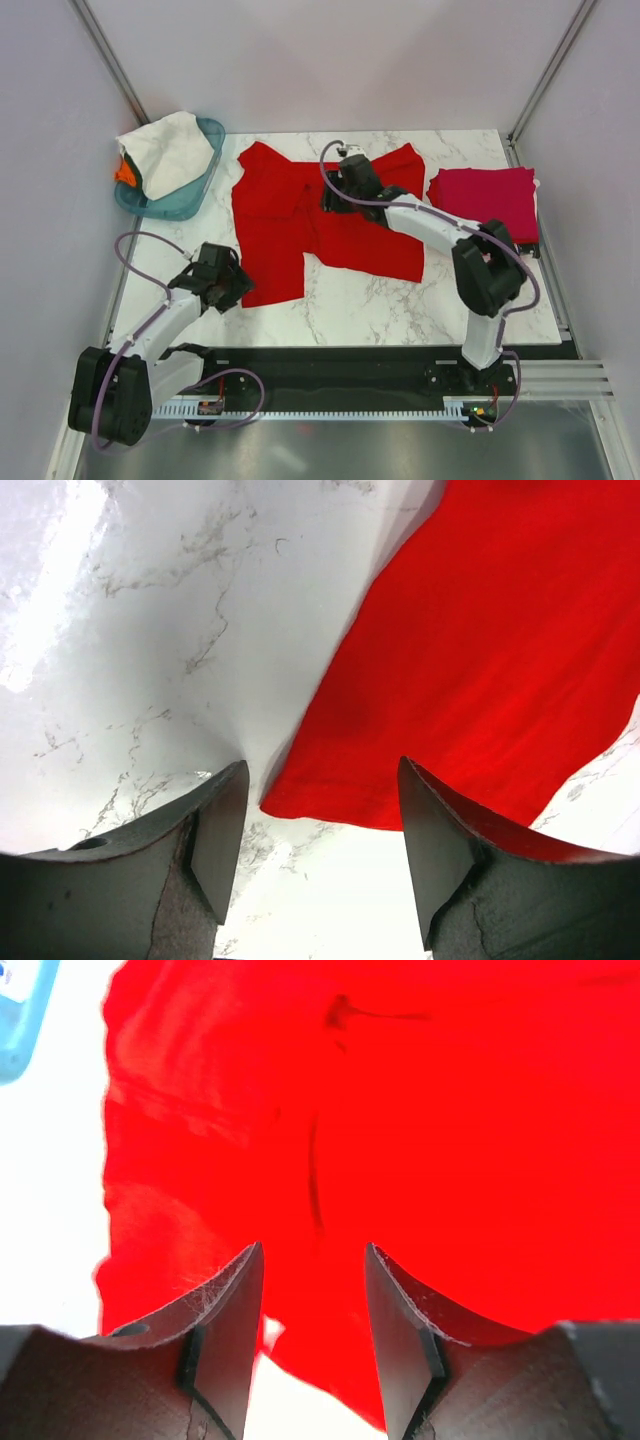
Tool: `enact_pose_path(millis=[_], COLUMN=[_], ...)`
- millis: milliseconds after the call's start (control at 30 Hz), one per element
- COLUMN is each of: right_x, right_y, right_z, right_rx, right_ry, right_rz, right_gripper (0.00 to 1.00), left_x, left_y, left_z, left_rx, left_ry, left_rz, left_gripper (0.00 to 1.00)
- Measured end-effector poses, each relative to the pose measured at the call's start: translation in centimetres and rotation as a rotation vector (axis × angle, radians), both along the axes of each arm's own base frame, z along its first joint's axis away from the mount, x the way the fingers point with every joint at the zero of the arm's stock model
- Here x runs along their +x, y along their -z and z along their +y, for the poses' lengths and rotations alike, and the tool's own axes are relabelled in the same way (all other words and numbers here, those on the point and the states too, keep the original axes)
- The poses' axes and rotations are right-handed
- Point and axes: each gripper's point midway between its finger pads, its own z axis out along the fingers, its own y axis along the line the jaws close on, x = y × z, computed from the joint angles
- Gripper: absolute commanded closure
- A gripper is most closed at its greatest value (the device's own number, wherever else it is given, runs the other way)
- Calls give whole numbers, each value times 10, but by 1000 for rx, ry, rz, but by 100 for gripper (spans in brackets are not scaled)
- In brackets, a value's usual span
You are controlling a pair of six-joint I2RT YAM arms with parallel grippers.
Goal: Fold and stack the t-shirts
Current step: Flatten the tshirt out
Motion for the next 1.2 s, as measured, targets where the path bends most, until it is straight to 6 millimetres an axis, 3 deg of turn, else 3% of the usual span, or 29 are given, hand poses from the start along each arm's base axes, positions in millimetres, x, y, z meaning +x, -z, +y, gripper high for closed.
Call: enact_pose_path(millis=[100, 233, 400, 433, 600, 667, 800, 833, 900, 933, 1100, 1200], right_x=[-22, -44, -78, -85, -112, -121, -133, -135, -137, -138, -137, -142], right_y=[-1, 14, 35, 39, 50, 53, 55, 55, 55, 55, 60, 76], right_z=[-37, -99, -155, -162, -190, -201, -221, -225, -231, -234, -241, -245], right_rx=[-17, -67, -138, -146, -151, -146, -133, -130, -121, -116, -111, -159], right_ry=[62, 185, 309, 329, 423, 470, 567, 587, 626, 642, 690, 706], right_rz=[-3, 13, 31, 33, 36, 31, 11, 5, -2, -3, 11, 68], right_gripper=[49, 51, 60, 61, 62, 63, 63, 60, 41, 38, 44, 50], left_x=[-1, -2, -5, -5, -8, -9, -11, -11, -12, -12, -11, -4], left_y=[1, 2, 4, 4, 8, 9, 10, 10, 9, 9, 2, -11], left_z=[0, -3, -5, -5, -8, -9, -9, -9, -10, -10, -10, -12], left_rx=[0, -9, -13, -13, -24, -28, -32, -33, -36, -38, -38, -47], left_ry=[1, 2, 6, 6, 16, 17, 20, 20, 23, 25, 32, 36], left_rz=[8, 12, 20, 20, 25, 25, 26, 25, 25, 25, 12, -33], left_gripper=[35, 37, 48, 55, 71, 85, 96, 98, 98, 98, 98, 98])
